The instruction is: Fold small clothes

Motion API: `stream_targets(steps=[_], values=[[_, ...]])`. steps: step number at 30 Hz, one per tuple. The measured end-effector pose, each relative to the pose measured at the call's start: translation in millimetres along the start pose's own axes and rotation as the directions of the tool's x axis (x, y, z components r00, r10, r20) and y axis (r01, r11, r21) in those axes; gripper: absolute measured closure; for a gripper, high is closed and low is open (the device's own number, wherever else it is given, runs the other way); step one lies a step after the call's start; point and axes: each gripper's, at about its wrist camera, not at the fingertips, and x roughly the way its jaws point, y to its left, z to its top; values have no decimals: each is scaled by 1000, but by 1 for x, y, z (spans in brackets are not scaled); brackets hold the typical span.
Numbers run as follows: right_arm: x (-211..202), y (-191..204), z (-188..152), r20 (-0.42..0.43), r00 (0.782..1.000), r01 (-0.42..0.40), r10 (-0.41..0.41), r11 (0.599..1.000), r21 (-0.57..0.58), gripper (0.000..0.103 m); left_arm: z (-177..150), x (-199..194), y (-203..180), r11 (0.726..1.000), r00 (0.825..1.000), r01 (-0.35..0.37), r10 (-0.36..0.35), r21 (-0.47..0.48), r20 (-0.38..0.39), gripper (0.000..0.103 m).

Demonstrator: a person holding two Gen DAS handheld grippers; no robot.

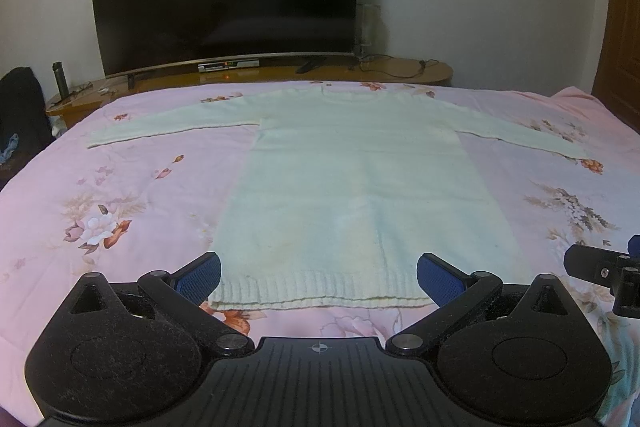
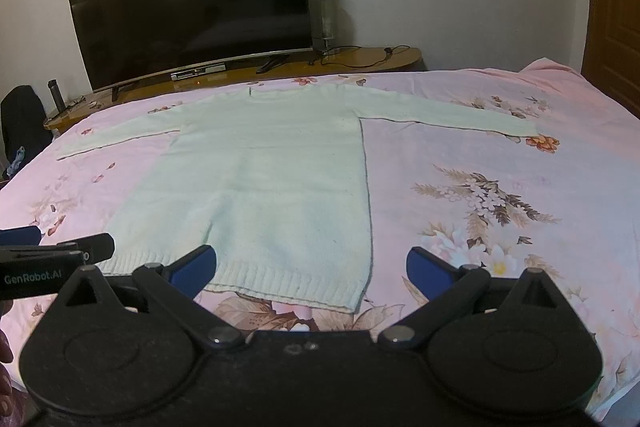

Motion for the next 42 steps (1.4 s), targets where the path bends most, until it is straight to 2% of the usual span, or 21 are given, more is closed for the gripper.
stream_targets(steps=[42], values=[[0, -2, 1, -1, 1000, -4, 4, 1000, -15, 1, -2, 1, 0, 1000, 1000, -8, 8, -15, 0, 0]])
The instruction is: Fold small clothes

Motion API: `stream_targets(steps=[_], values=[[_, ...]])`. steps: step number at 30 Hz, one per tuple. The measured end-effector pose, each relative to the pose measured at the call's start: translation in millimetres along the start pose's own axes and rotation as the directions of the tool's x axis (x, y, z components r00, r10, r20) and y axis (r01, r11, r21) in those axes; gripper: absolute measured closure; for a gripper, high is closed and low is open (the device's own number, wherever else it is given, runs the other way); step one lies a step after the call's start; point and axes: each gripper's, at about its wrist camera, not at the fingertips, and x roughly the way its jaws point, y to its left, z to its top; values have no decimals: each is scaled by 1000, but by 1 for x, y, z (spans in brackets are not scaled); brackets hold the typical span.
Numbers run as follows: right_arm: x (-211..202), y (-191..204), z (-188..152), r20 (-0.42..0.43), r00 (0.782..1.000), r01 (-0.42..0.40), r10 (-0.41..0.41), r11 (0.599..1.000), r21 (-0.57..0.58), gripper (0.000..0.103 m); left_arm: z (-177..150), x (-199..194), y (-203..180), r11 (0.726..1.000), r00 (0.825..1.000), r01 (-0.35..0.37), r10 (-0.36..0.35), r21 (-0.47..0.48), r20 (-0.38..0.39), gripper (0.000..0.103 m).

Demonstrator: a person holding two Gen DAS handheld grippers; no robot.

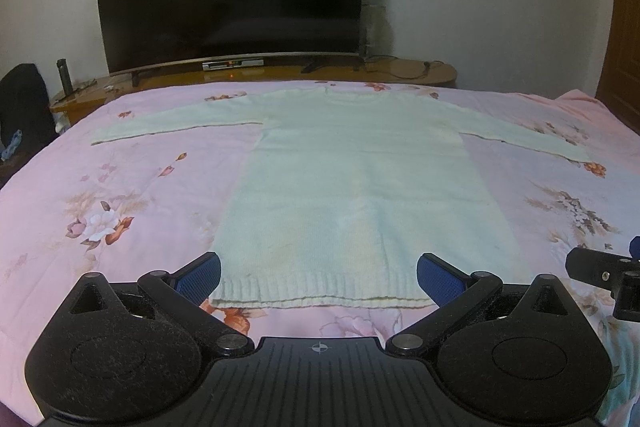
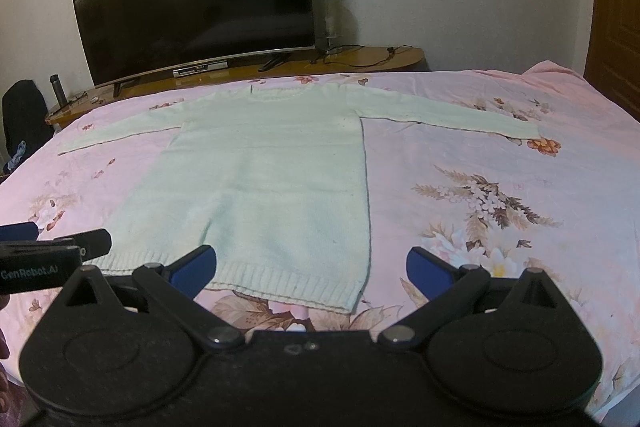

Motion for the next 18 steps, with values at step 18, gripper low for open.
stream_targets(steps=[18], values=[[0, 2, 1, 0, 1000, 5, -5, 1000, -5, 1, -2, -2, 4, 1000, 1000, 12, -12, 8, 4, 0]])
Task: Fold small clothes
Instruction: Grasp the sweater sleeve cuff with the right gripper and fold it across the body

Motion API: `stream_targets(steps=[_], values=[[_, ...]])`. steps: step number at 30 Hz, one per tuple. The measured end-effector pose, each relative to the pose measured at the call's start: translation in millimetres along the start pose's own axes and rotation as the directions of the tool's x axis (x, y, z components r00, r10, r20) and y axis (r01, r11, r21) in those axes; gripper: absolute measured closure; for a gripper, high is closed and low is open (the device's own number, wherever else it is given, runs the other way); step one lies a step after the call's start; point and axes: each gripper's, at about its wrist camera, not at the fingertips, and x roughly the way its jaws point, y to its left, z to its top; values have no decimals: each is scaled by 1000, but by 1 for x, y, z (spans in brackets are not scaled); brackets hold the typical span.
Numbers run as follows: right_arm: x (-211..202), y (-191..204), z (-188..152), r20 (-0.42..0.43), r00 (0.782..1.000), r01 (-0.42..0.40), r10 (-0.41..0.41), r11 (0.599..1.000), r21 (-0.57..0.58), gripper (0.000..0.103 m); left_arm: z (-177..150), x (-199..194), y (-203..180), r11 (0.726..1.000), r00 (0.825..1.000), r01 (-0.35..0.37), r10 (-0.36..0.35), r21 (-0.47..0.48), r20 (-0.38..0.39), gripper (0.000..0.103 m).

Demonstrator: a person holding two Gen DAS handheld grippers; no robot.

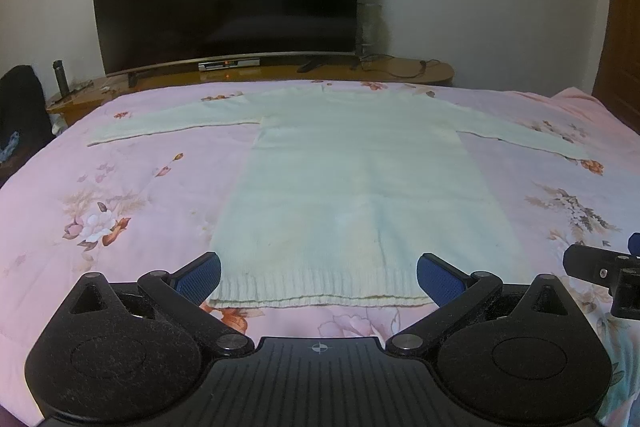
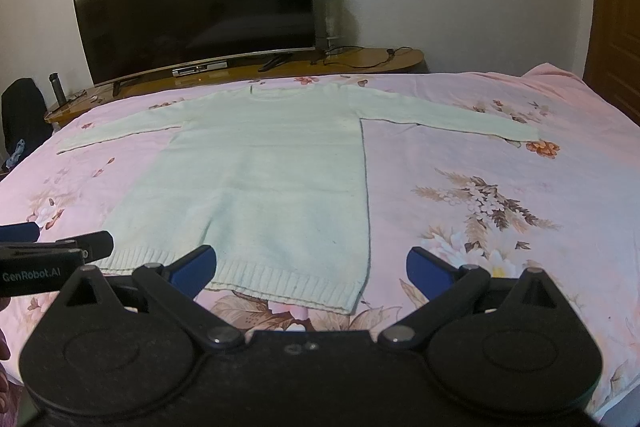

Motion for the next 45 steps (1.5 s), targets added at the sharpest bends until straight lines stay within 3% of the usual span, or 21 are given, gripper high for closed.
stream_targets(steps=[12, 17, 20, 22, 25, 29, 31, 34, 37, 40, 45], values=[[2, 3, -1, -1, 1000, -11, 11, 1000, -1, 1, 4, 0, -2, 1000, 1000, -8, 8, 8, -3, 0], [3, 2, 0, 10, 1000, -14, 14, 1000, 7, 1, 5, -2, 2, 999, 999, 46, -46, -13, -7, 0], [1, -4, 2, 41, 999, -33, 31, 998, 44, 1, 8, 0, 5, 999, 1000, 8, -8, -37, 11, 0], [-1, -10, 5, 79, 997, -19, 14, 998, 62, 1, 15, 9, 12, 997, 998, 69, -69, -41, -4, 0], [1, -31, 14, 124, 992, -5, -11, 991, 131, 2, 32, 21, 26, 990, 993, 111, -107, -86, 43, 0], [15, -76, 32, 175, 983, 22, -63, 973, 228, 3, 66, 48, 37, 994, 991, 47, -35, -98, 127, 0], [29, -104, 44, 193, 977, 30, -90, 955, 295, 3, 83, 68, 52, 979, 985, 95, -65, -181, 163, 0], [54, -140, 60, 215, 966, 56, -142, 931, 361, 4, 108, 107, 68, 970, 989, 98, -69, -223, 132, 0], [86, -180, 78, 237, 950, 83, -202, 899, 431, 4, 126, 148, 77, 979, 998, 7, 7, -206, 69, 0], [130, -225, 92, 217, 942, 108, -258, 841, 531, 5, 136, 188, 93, 973, 995, -74, 85, -218, 43, 0], [214, -298, 99, 155, 942, 114, -297, 719, 686, 10, 151, 242, 114, 964, 973, -209, 221, -163, 61, 0]])
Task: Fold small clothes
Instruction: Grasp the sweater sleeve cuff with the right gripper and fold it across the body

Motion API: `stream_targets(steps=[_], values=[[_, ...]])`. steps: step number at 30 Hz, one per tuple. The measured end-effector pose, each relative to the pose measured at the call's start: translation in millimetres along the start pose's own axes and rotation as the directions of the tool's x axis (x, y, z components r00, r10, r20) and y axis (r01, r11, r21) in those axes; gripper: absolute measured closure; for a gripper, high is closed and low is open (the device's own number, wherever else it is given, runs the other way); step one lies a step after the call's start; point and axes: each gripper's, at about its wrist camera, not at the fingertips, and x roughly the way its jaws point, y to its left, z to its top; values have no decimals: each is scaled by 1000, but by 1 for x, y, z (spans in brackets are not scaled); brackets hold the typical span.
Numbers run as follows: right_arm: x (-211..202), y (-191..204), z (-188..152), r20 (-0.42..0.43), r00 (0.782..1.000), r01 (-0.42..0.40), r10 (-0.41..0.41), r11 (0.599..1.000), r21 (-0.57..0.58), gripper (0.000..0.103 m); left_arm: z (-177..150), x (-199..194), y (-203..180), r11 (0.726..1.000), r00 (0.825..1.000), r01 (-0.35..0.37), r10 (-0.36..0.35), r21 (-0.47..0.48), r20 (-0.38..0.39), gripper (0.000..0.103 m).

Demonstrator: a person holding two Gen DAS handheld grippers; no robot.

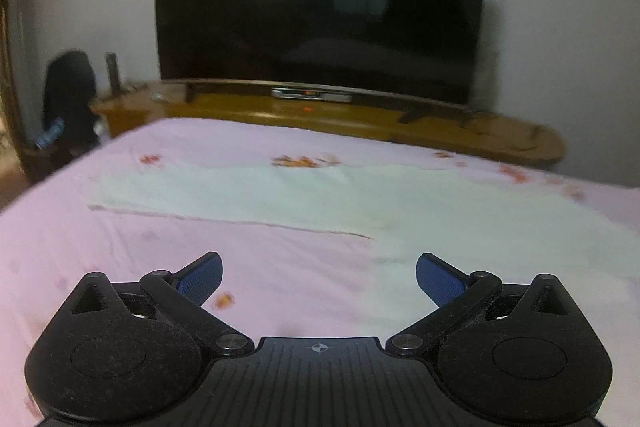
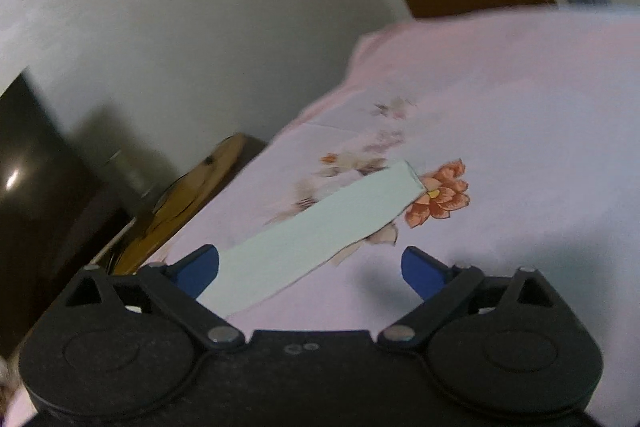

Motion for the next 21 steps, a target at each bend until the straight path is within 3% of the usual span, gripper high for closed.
stream_targets(steps=[1, 2, 3, 4, 7, 8, 13, 15, 16, 17, 19, 21], values=[[16, -7, 2, -5, 1000, 11, -11, 999, 30, 31, 1, 12, 1, 1000, 1000, -26, 26, 2, 6, 0], [32, -13, 3, -19, 1000, 22, -21, 999, 47, 79, 4, 20, 2, 1000, 1000, -30, 30, -4, 0, 0], [46, -17, 2, -43, 998, 41, -38, 997, 62, 87, 6, 31, 3, 1000, 1000, -25, 24, -11, -15, 0], [60, -25, 1, -54, 997, 58, -53, 994, 97, 73, 7, 40, 5, 1000, 999, -22, 21, -20, -25, 0], [84, -44, 0, -42, 995, 97, -90, 974, 205, 66, 10, 57, 7, 999, 999, -17, 16, -36, -37, 0], [89, -51, 0, -45, 995, 97, -89, 966, 238, 59, 8, 60, 6, 999, 999, -17, 15, -37, -40, 0], [112, -71, 9, -17, 999, 45, -42, 946, 322, 57, 3, 67, 7, 999, 998, -5, 2, -54, -67, 0], [118, -72, 11, -24, 1000, 20, -13, 945, 327, 60, 2, 69, 7, 999, 998, -5, 2, -50, -66, 0], [122, -70, 10, -35, 999, 20, -10, 953, 303, 68, 2, 69, 8, 999, 997, 4, -8, -55, -72, 0], [124, -65, 12, -45, 999, 36, -24, 962, 270, 84, 3, 70, 9, 998, 997, 12, -17, -62, -77, 0], [128, -67, 12, -57, 998, 54, -40, 958, 281, 97, 4, 71, 11, 997, 995, 32, -38, -67, -88, 0], [125, -70, 14, -51, 998, 52, -38, 952, 302, 98, 6, 72, 12, 999, 997, 10, -14, -48, -80, 0]])
